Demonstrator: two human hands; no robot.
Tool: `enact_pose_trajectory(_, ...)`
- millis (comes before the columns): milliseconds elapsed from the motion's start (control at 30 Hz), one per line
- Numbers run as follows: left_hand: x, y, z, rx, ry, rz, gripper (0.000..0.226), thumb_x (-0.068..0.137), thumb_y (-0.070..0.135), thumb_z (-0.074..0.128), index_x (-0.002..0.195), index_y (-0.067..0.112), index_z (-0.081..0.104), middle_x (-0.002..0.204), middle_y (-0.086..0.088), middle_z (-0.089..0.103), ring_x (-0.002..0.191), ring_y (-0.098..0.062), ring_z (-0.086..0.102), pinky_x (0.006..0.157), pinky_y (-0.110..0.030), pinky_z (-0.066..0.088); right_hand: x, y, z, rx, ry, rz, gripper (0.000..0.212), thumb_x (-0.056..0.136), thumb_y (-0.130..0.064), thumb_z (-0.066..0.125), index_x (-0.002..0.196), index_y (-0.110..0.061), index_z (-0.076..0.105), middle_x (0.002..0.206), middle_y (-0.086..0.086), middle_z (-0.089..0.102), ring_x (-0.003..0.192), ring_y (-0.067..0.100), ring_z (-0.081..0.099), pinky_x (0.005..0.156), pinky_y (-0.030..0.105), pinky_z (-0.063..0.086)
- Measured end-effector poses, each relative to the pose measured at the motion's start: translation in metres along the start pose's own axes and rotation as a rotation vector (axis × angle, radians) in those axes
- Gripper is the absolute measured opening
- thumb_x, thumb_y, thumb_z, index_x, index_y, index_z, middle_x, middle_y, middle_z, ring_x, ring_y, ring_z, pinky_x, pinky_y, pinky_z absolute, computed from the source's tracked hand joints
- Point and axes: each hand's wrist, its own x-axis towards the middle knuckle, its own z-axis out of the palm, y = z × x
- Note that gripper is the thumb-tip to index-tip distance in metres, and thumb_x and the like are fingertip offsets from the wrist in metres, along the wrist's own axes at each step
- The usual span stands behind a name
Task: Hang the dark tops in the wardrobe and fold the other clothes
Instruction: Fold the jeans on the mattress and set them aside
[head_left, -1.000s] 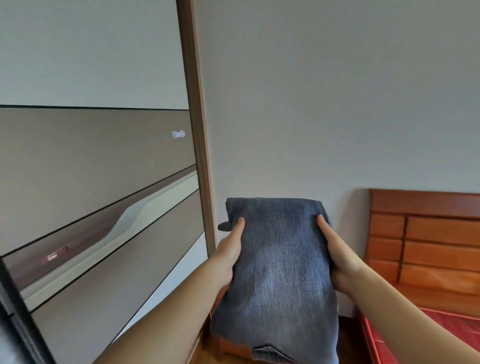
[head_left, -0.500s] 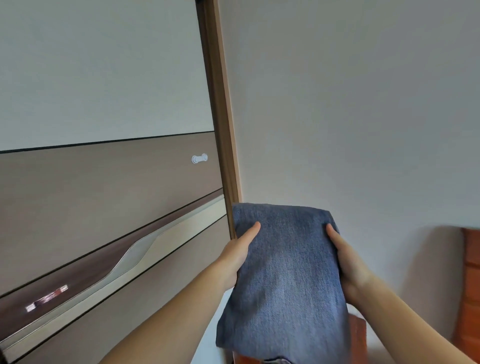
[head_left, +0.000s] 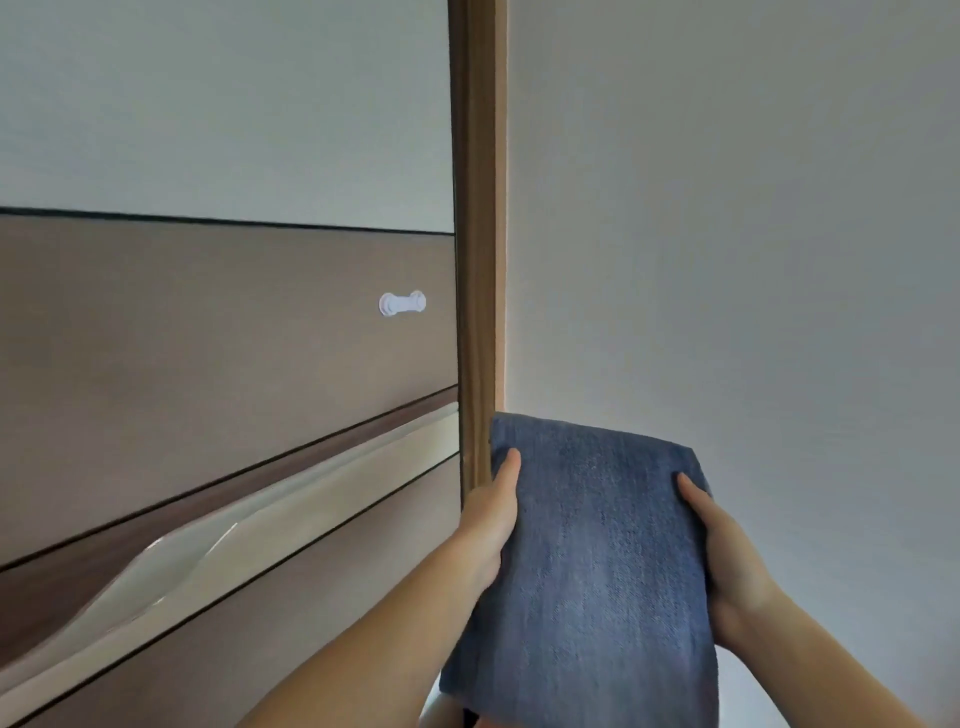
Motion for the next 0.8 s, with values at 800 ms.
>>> enact_pose_trajectory(800,0.259,0.071,0.014,0.797,0.059,0.158,0.056,0.087,0.075,0.031,0.103,0.027,0.055,0.090,0.001,0.068,0.069,-0.022,0.071,0.053,-0.032,0.056,0.271,-0.049,-0.051,0.176,-0.076,0.153,0.046,0.087,-0.050,0.058,0.111,-0.012,0.069,0.097,0.014,0.074,0.077,0.031,0.073,0.067,0.042,0.054)
